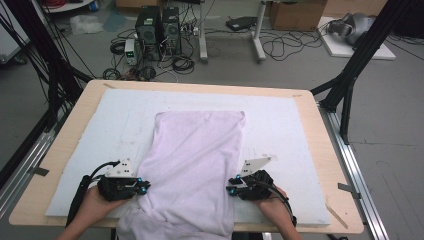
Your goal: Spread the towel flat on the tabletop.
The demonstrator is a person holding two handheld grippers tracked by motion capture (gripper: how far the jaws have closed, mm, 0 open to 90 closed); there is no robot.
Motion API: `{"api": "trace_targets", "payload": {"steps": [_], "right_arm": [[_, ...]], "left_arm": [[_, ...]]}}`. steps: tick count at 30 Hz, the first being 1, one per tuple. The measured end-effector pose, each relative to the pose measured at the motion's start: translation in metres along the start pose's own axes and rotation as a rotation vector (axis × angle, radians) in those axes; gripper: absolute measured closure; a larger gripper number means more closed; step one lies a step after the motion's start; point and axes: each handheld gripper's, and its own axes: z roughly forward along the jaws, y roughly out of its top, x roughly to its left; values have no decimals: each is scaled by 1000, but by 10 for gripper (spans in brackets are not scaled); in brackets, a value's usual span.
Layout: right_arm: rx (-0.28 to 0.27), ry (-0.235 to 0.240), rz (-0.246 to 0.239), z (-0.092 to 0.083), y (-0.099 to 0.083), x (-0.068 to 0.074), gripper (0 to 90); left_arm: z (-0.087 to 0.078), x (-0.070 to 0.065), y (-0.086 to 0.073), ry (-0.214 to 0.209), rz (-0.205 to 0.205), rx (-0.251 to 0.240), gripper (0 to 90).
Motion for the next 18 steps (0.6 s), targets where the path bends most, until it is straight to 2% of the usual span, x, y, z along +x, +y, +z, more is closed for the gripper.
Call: {"api": "trace_targets", "payload": {"steps": [1, 2, 4, 6, 7, 9, 10, 11, 12, 14, 16, 17, 18], "right_arm": [[7, 13, 5, 0, 1, -3, 878], [13, 29, 9, -1, 1, -3, 879], [24, 31, 4, -3, 0, -4, 887], [44, 11, -4, -10, -2, -5, 888], [46, 3, -1, -16, -4, -6, 889], [38, -13, 6, -28, -10, -6, 890], [38, -13, 6, -28, -10, -6, 890], [32, -30, 15, -39, -14, -5, 889], [26, -29, 12, -41, -14, -4, 885], [10, -32, -1, -43, -14, 0, 850], [-4, -10, -1, -39, -12, 5, 717], [-4, -4, -7, -35, -11, 7, 708], [-5, 8, -14, -31, -10, 9, 680]], "left_arm": [[-1, 1, -1, -5, -5, -1, 844], [-2, 1, -1, -10, -10, -6, 846], [-2, 1, 0, -14, -16, -16, 846], [-2, 0, 2, -23, -18, -19, 832], [-2, 0, 3, -24, -20, -22, 796], [-4, 1, 4, -25, -28, -23, 654], [-4, 1, 4, -25, -28, -23, 604], [-6, 2, 3, -21, -42, -26, 561], [-7, 2, 2, -13, -46, -22, 552], [-6, 3, -1, -6, -48, -5, 543], [-4, 3, -3, -14, -60, 15, 547], [-2, 2, -4, -27, -64, 16, 601], [-1, 1, -4, -42, -46, 19, 700]]}}
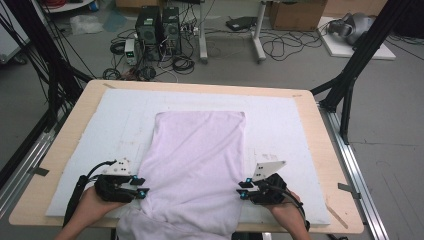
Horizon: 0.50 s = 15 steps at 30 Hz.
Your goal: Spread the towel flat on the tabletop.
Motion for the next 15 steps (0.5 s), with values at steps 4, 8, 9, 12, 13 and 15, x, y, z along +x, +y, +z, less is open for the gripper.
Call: {"api": "trace_targets", "payload": {"steps": [4, 8, 9, 12, 13, 15], "right_arm": [[55, 25, -30, 17, 2, 4, 687], [66, 51, -34, 19, 4, 3, 882], [74, 54, -34, 19, 5, 3, 887], [67, -5, -43, 10, 7, 0, 890], [44, -8, -26, 6, 8, -2, 890], [25, -21, -29, 2, 11, -4, 880]], "left_arm": [[-1, -2, 1, -13, 23, 6, 845], [-13, 6, -2, -11, 7, -16, 855], [-16, 6, -4, -1, 2, -28, 857], [-22, 7, -3, 12, 2, -52, 857], [-22, 6, -2, 12, 0, -51, 853], [-19, 1, 2, 38, 3, -46, 733]]}}
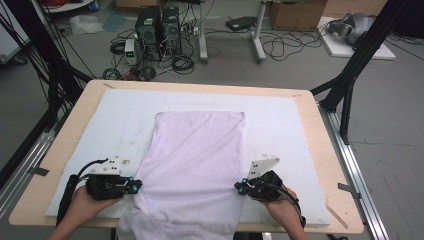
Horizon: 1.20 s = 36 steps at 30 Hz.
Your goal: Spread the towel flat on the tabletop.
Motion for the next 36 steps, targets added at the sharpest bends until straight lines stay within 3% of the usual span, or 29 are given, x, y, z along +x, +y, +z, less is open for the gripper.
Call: {"api": "trace_targets", "payload": {"steps": [1, 4, 7, 8, 9, 10, 11, 12, 13, 15, 20, 23, 25, 27, 29, 31, 32, 36], "right_arm": [[-6, 2, -5, 0, 2, 2, 862], [-36, 22, 2, 2, 2, 7, 657], [-22, 51, 0, 8, -3, 14, 530], [-7, 58, -2, 12, -5, 17, 527], [13, 53, -11, 15, -6, 19, 540], [34, 47, -27, 19, -8, 19, 577], [15, 46, -34, 19, -8, 20, 716], [20, 75, -28, 18, -8, 17, 834], [35, 89, -21, 19, -6, 15, 848], [49, 44, -34, 15, 1, 13, 857], [-23, -82, -44, -22, 26, -6, 860], [-30, -149, -59, -37, 47, -25, 861], [-14, -178, -57, -35, 55, -40, 861], [9, -172, -21, -24, 56, -53, 860], [49, -151, 11, -7, 51, -63, 857], [73, -116, 39, 5, 41, -68, 825], [84, -107, 74, 7, 36, -69, 749], [-29, -133, 83, -8, 24, -61, 654]], "left_arm": [[0, -2, 1, -11, 0, -3, 623], [1, -13, 4, -41, 21, -8, 536], [7, -18, 3, -52, 29, 18, 483], [16, -21, -3, -33, 55, 92, 491], [17, -22, -5, -26, 65, 84, 558], [16, -20, -6, -52, 55, 66, 632], [14, -19, -5, -53, 52, 70, 778], [14, -19, -3, -52, 54, 70, 813], [14, -19, -3, -52, 54, 70, 827], [4, -15, 4, -31, 38, 6, 837], [-20, 0, 30, 33, 33, -131, 840], [-17, 12, 44, 43, 24, -155, 841], [-5, 26, 50, 55, 12, -139, 840], [13, 38, 51, 79, -8, -91, 834], [27, 48, 47, 73, -34, -37, 809], [32, 51, 42, 78, -63, -10, 695], [29, 51, 39, 72, -62, -12, 650], [11, 42, 35, 84, -52, -34, 517]]}}
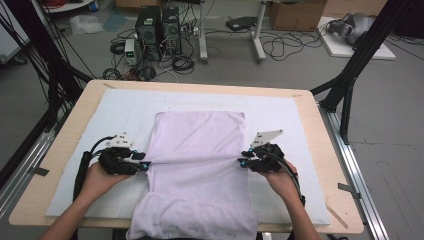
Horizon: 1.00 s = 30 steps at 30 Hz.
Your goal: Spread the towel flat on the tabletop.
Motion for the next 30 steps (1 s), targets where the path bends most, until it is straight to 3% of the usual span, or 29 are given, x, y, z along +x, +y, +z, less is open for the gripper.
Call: {"api": "trace_targets", "payload": {"steps": [5, 10, 11, 12, 14, 17, 20, 22, 24, 27, 30], "right_arm": [[-43, 17, -13, -9, -14, 19, 588], [-16, 69, -44, 6, -26, 40, 569], [-10, 70, -45, 9, -27, 42, 567], [-3, 83, -46, 14, -29, 44, 559], [21, 84, -61, 19, -30, 46, 558], [21, 81, -56, 19, -30, 44, 578], [17, 67, -33, 16, -32, 35, 589], [20, 41, -27, 11, -32, 31, 588], [18, 17, -22, 4, -32, 29, 577], [-21, -6, -18, -11, -30, 28, 576], [-58, -13, -37, -20, -24, 35, 572]], "left_arm": [[-16, -23, 1, -30, 42, -26, 479], [10, -33, -6, -25, 52, 68, 518], [10, -33, -6, -25, 52, 68, 565], [19, -33, -12, -16, 63, 109, 667], [21, -31, -17, -28, 72, 120, 803], [9, -21, -24, 15, 74, 131, 853], [-8, -8, -32, 76, 46, 144, 884], [-18, -2, -37, 73, 8, 112, 830], [-25, -4, -35, 63, 5, 85, 749], [-26, -14, -28, 23, 15, 41, 668], [-18, -29, -14, -16, 62, 22, 640]]}}
